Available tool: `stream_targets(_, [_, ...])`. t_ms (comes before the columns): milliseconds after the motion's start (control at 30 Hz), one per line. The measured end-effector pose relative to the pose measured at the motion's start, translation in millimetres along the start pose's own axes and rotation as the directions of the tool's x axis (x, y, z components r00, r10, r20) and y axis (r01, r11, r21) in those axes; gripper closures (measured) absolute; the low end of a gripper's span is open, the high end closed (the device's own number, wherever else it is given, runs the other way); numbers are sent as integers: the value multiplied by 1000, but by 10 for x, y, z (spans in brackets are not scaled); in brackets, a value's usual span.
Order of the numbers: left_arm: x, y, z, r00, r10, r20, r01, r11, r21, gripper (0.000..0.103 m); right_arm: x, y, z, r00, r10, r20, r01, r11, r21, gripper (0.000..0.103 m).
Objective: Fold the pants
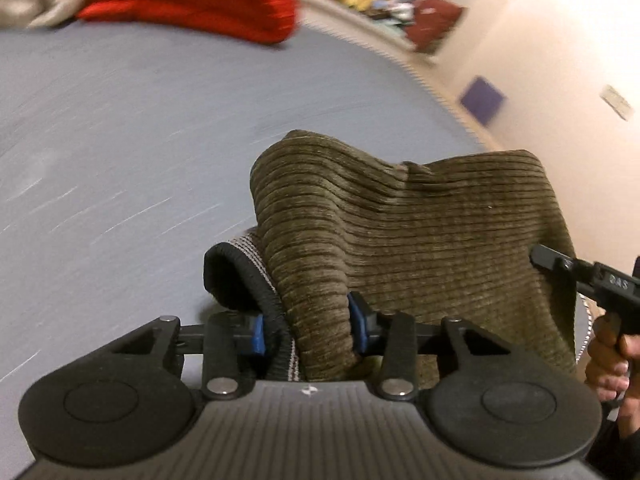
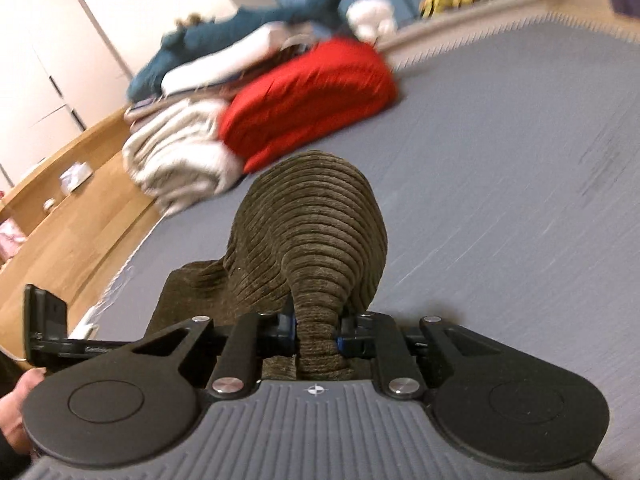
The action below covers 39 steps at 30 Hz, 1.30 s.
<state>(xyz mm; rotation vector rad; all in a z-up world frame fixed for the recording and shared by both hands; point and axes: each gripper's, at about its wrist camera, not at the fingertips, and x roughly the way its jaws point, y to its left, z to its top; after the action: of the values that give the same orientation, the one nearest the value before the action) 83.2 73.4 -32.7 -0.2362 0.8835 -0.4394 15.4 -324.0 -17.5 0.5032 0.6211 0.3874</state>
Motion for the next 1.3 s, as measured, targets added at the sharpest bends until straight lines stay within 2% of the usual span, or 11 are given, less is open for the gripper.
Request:
stream_targets(233, [618,-835,196,992,-71,109,56,989,134,59,-234,-816,511,979,-171,111,172,985,-2,85])
stream_targets(333, [874,-953,192,994,40,97,-53,990,133,51,27,-1166,595,962,-266,59,265,964,26,65])
stream_targets(400, [924,-924,195,987,124,98,-133,986,98,46,101,-1401,567,907,-421,34,417,906,76,57])
stream_targets(467, [793,-893,185,972,184,145,-195,979,62,44,27,-1535,567,879,-475,24,466,870,158,57])
stream_targets(600, [460,-1105,169,944,217,250,-271,940,207,43,-57,-1320,598,910,-416,8,414,907,74,57])
stream_targets(733, [301,-1390,-16,982,5,191,-81,916,392,48,-35,-823,484,948,-316,-47,306,940,-151,56])
stream_targets(833, [419,-1534,-243,997,-78,17,58,853,519,60,-13,-596,261,958,-273,-86,237,925,-297,56])
stream_targets(933, [733,-1471,-534,981,68,-179,55,796,603,62,113,-677,-22,914,-294,-278,200,926,-319,57])
stream_targets(1033, [743,-1509,-741,983,95,-160,42,724,689,61,61,-580,-218,902,-301,-310,133,876,-463,56])
stream_targets(1167, [698,-1504,-503,974,68,-218,85,777,623,61,-25,-632,-232,902,-277,-332,99,880,-465,56])
stream_targets(1300, [527,-1425,-52,996,-19,-82,58,864,500,60,-74,-553,-259,906,-274,-324,83,864,-496,56])
